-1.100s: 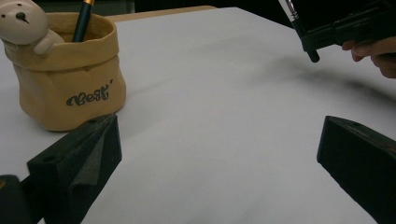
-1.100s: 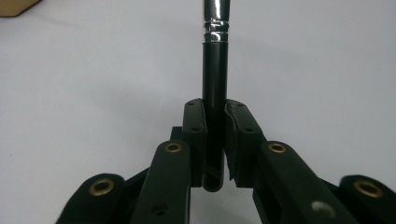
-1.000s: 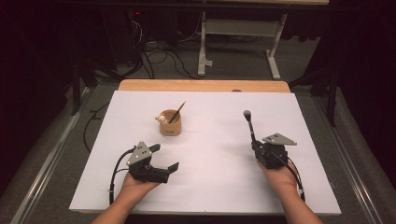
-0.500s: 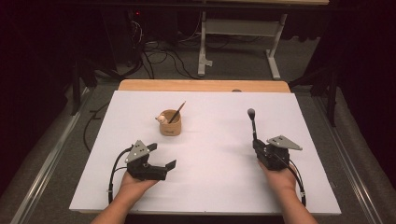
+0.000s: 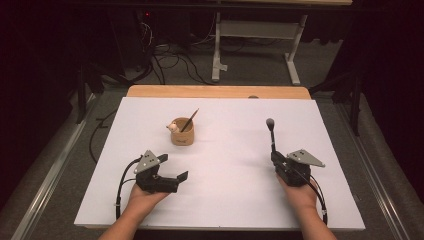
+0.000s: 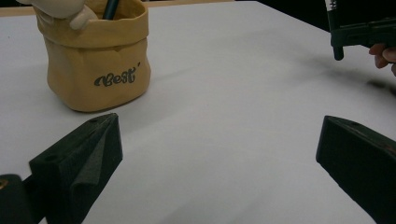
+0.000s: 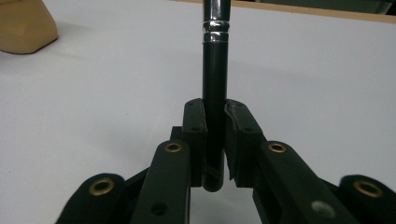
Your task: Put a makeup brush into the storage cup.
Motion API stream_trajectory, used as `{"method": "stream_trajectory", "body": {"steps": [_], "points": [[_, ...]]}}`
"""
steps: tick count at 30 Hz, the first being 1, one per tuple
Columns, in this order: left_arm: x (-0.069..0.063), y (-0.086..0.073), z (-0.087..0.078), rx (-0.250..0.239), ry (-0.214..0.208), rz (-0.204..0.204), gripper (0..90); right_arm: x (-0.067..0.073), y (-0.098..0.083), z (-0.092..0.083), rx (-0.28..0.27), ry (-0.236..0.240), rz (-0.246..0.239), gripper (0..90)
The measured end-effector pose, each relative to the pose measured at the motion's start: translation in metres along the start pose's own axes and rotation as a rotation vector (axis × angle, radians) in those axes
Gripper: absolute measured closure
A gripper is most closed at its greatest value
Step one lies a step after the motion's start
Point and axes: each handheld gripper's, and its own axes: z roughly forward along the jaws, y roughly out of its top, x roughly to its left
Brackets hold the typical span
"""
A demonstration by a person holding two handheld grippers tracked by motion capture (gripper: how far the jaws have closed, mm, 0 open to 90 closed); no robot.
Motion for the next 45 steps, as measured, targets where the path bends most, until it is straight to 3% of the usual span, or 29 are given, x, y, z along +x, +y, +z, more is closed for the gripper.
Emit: {"method": "stream_trajectory", "body": {"steps": [12,19,24,36,45], "points": [[0.0,-0.001,0.002,0.002,-0.006,-0.014,1.4,0.001,-0.005,-0.002,-0.037,0.002,-0.033,81.5],[-0.007,0.008,0.006,-0.002,0.003,0.004,1.8,0.002,-0.007,-0.003,-0.039,0.008,-0.046,81.5],[-0.015,0.016,0.014,0.007,-0.011,0.018,2.1,0.003,-0.008,-0.004,-0.048,0.01,-0.05,81.5],[-0.031,0.031,0.037,-0.029,-0.027,0.021,2.1,0.005,-0.009,-0.005,-0.051,0.005,-0.061,81.5],[-0.04,0.031,0.051,-0.05,-0.051,0.028,2.2,0.004,-0.008,-0.008,-0.071,0.005,-0.062,81.5]]}}
